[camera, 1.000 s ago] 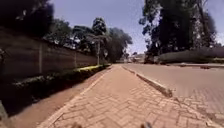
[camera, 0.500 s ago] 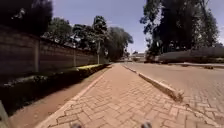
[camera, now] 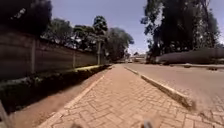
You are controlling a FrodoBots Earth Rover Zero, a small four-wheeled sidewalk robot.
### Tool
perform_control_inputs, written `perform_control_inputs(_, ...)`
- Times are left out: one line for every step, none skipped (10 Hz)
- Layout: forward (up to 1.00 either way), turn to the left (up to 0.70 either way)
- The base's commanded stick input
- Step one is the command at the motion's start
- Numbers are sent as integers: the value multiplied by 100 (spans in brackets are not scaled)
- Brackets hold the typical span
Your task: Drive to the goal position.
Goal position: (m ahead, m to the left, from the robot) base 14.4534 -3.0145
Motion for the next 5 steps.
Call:
perform_control_inputs(70, 0)
perform_control_inputs(70, 0)
perform_control_inputs(70, 0)
perform_control_inputs(70, 0)
perform_control_inputs(70, 0)
